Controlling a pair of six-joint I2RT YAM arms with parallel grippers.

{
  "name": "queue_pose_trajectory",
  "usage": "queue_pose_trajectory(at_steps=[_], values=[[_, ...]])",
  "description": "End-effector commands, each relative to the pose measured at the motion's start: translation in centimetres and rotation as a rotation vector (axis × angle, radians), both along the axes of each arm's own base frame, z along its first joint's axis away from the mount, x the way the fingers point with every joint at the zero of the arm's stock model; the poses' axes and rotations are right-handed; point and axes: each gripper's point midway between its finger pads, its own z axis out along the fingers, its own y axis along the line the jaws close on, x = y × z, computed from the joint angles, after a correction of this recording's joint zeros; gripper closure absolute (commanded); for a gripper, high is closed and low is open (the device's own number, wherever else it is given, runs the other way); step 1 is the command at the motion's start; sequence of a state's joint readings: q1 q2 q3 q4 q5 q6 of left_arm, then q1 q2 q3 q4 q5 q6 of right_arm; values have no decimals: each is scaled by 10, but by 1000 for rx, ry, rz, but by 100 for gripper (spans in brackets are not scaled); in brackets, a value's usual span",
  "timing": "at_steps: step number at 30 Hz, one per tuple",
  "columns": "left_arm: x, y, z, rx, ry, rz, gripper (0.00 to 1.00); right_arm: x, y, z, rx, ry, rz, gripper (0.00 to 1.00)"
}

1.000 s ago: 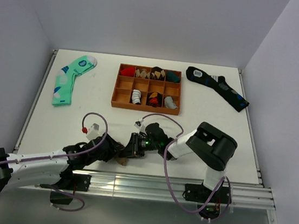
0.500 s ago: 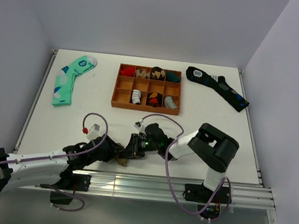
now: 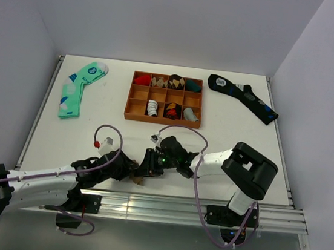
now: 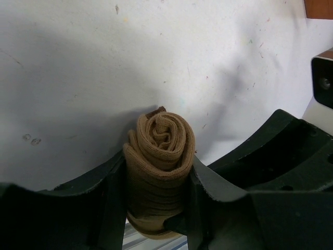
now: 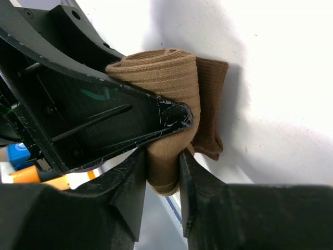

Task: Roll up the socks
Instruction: Pick up the sock at the center of the board.

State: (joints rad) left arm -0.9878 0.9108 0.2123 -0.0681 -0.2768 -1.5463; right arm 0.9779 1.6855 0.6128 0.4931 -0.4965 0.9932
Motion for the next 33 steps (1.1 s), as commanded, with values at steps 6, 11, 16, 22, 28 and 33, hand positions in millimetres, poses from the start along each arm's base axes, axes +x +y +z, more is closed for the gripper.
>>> queue_pose_trajectory(at_steps=[6, 11, 16, 22, 28, 33], values=[[-13, 22, -19, 142, 46, -37, 100, 30, -3, 30, -46, -155, -96, 55], [-13, 21, -18, 135, 39, -38, 100, 33, -12, 29, -100, -170, -118, 53], [-8, 18, -6, 113, -10, -54, 100, 35, -35, 28, -197, -186, -173, 52], [5, 12, 19, 71, -83, -101, 100, 42, -61, 44, -274, -225, -259, 50], [18, 2, 61, 20, -202, -193, 100, 43, -81, 60, -284, -255, -294, 49], [32, -3, 95, 1, -273, -242, 100, 44, -95, 63, -292, -272, -317, 49]])
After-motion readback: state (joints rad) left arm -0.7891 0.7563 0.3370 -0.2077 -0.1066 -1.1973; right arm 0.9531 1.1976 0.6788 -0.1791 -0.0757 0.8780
